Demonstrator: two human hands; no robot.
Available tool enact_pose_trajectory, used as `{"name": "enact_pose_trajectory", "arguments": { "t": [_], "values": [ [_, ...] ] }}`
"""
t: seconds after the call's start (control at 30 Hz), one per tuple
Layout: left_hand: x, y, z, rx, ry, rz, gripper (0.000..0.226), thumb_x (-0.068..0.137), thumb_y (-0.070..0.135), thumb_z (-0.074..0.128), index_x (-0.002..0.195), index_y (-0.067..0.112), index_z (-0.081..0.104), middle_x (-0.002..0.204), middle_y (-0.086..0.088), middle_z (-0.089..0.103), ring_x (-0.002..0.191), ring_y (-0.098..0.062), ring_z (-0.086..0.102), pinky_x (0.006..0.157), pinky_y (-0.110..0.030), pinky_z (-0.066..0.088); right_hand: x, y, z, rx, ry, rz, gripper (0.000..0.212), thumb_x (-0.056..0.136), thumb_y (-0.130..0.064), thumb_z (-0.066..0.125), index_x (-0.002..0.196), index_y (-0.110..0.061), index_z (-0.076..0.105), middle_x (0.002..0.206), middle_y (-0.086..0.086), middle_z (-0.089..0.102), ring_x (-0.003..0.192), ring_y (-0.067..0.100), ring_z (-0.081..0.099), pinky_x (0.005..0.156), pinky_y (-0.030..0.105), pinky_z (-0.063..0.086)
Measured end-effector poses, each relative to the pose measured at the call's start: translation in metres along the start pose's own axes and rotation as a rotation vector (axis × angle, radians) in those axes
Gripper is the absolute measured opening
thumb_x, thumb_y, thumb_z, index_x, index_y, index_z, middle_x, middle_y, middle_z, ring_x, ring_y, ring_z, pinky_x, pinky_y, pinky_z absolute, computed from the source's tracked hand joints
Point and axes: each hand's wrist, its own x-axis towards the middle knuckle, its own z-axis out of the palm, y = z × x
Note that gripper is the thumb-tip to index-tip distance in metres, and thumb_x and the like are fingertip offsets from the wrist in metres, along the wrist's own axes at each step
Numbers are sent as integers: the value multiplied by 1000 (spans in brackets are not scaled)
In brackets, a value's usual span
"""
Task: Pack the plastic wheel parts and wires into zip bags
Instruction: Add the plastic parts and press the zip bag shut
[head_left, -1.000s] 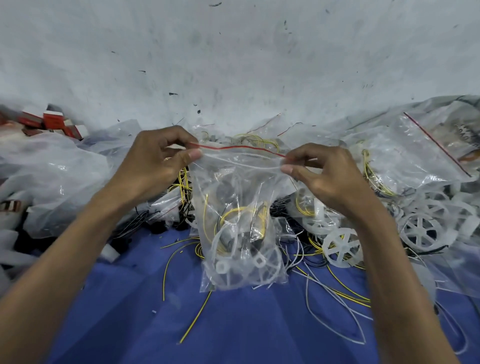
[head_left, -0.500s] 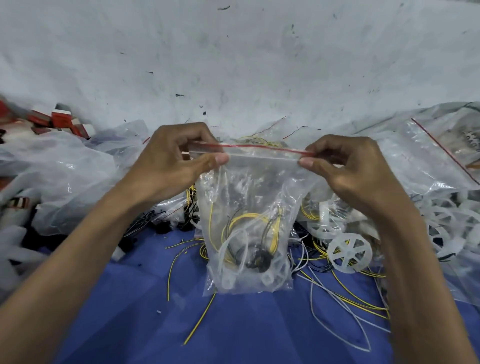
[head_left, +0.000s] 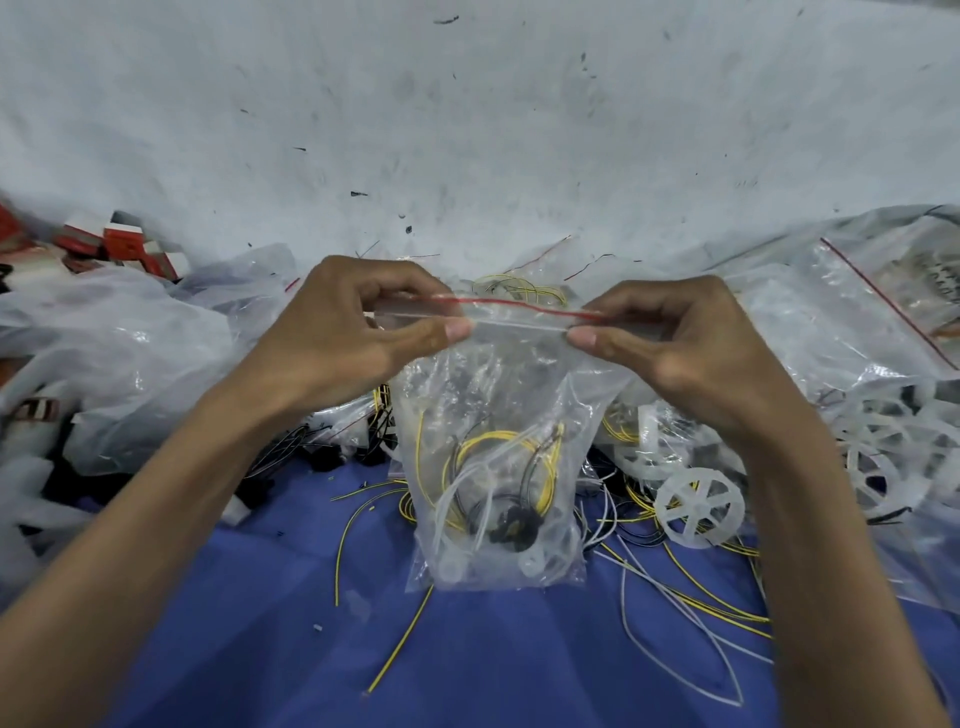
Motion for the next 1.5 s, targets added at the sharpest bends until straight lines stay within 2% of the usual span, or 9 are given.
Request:
{"name": "enact_pose_trajectory", "arguments": {
  "t": [0.2, 0.43, 0.53, 0.67, 0.87, 1.0, 1.1, 1.3, 1.5],
  "values": [
    [0, 2, 4, 25, 35, 18, 7, 73, 21, 75, 75, 22, 69, 72, 7, 70, 59, 8, 60, 56, -4, 41, 0, -5, 1, -33, -26, 28, 5, 76, -23, 74, 81, -22, 73, 76, -12, 70, 74, -3, 65, 69, 9, 45],
    [-3, 7, 8, 148, 117, 97, 10, 77, 17, 76, 73, 23, 68, 75, 4, 71, 67, 0, 61, 61, -16, 47, -1, -11, 7, -185, 84, -104, 9, 79, -15, 73, 75, -20, 67, 75, -7, 66, 74, 7, 63, 75, 23, 52],
    [-4, 8, 5, 145, 84, 87, 9, 77, 20, 76, 74, 25, 68, 77, 7, 71, 68, 2, 62, 62, -11, 45, -2, -13, 5, -179, 62, -92, 5, 77, -22, 74, 76, -23, 69, 76, -9, 68, 74, 3, 64, 72, 17, 50],
    [-5, 11, 6, 230, 22, 107, 11, 77, 22, 75, 80, 30, 68, 79, 15, 69, 76, 2, 62, 68, -8, 44, 1, -17, 15, -187, 27, -137, 5, 77, -14, 75, 80, -12, 74, 74, -4, 68, 71, 3, 62, 67, 9, 43],
    [-8, 15, 12, 318, 96, 216, 6, 77, 19, 78, 82, 18, 74, 75, 6, 71, 73, -7, 63, 69, -31, 49, 2, -24, 17, -237, 23, -167, 8, 77, -16, 75, 81, -22, 70, 71, -17, 60, 68, 2, 58, 67, 11, 42],
    [-9, 15, 17, 289, 125, 242, 10, 73, 27, 76, 77, 18, 73, 70, 8, 67, 68, -3, 60, 63, -24, 48, 1, -25, 17, -310, 11, -211, 2, 78, -13, 74, 79, -12, 72, 69, -15, 58, 65, 3, 55, 65, 6, 38],
    [-9, 15, 17, 254, 131, 237, 7, 73, 27, 76, 77, 26, 70, 70, 11, 67, 69, 0, 61, 62, -18, 48, 1, -24, 15, -311, 39, -217, 3, 78, -17, 74, 79, -14, 73, 69, -14, 60, 67, 3, 56, 66, 15, 42],
    [-9, 15, 21, 331, 117, 258, 13, 78, 31, 68, 82, 19, 72, 74, 9, 68, 68, -7, 63, 64, -30, 51, 4, -22, 27, -365, 24, -244, 6, 82, -19, 69, 85, -17, 73, 78, -4, 71, 75, 11, 64, 70, 33, 51],
    [-11, 14, 25, 384, 119, 337, 6, 76, 20, 65, 75, 14, 67, 71, 7, 64, 66, -15, 61, 60, -37, 51, 7, -20, 36, -449, -2, -339, 15, 76, -10, 53, 79, -13, 68, 69, -1, 66, 65, 21, 59, 57, 39, 49]
  ]
}}
